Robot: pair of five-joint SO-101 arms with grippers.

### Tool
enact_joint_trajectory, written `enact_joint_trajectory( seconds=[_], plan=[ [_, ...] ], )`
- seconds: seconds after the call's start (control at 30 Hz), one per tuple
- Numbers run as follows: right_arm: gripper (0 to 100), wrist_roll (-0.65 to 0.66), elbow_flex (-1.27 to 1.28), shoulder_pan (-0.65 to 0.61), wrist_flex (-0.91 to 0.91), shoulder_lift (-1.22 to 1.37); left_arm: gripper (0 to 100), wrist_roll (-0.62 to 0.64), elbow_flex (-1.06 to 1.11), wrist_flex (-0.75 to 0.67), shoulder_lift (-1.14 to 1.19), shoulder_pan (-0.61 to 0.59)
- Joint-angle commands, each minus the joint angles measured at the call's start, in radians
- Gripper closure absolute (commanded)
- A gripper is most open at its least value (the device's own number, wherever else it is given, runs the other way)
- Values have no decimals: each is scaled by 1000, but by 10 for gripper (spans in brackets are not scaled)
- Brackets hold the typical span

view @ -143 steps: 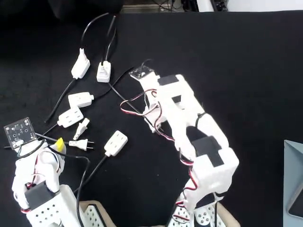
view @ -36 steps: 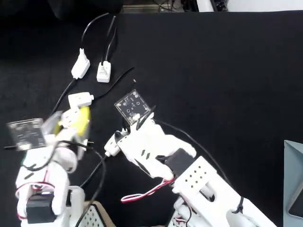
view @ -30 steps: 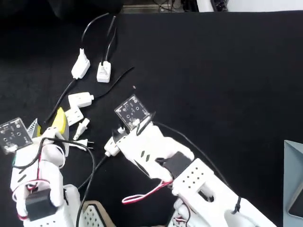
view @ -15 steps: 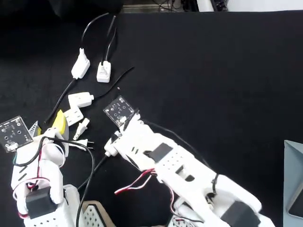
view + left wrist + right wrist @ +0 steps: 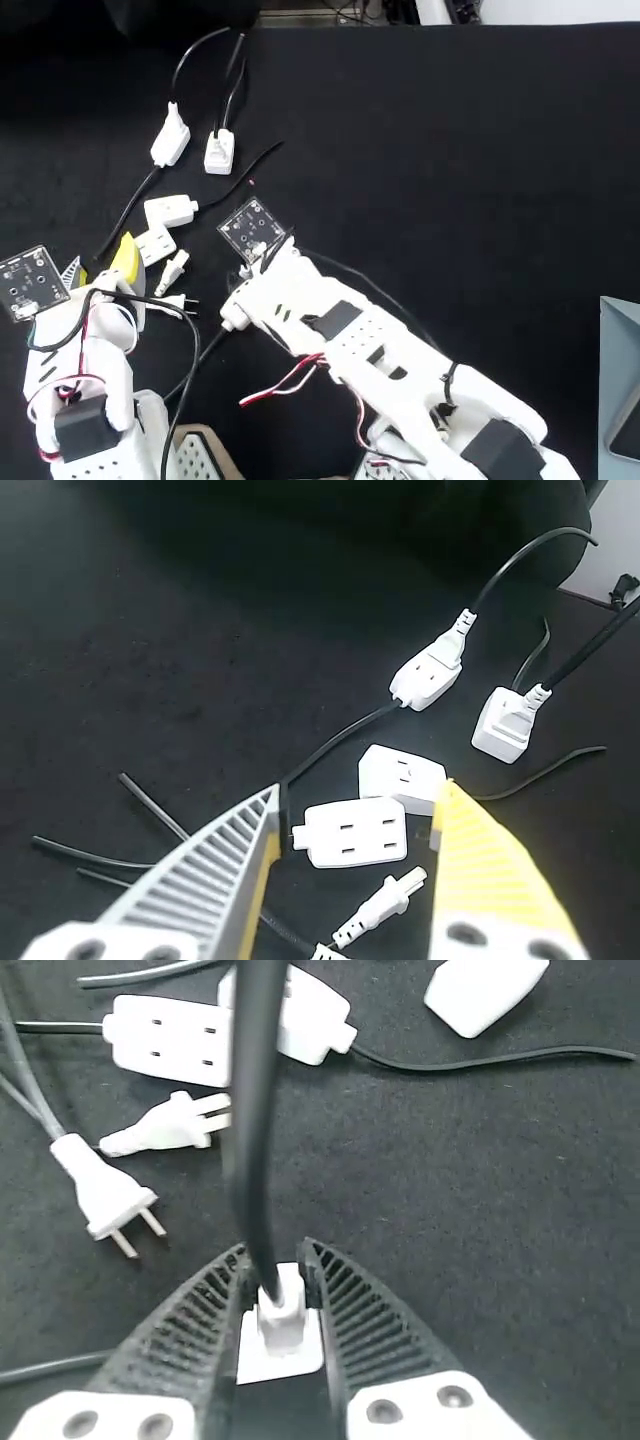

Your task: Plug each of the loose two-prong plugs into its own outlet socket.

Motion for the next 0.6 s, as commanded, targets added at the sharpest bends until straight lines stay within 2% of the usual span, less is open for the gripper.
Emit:
enact_joint_trajectory(
  seconds=[0.0,0.57],
  plan=[
    [987,11,-28,37,-23,38,758,3,-2,-3,-5,-10],
    [987,9,-8,14,-21,96,758,3,-2,-3,-5,-12]
  ],
)
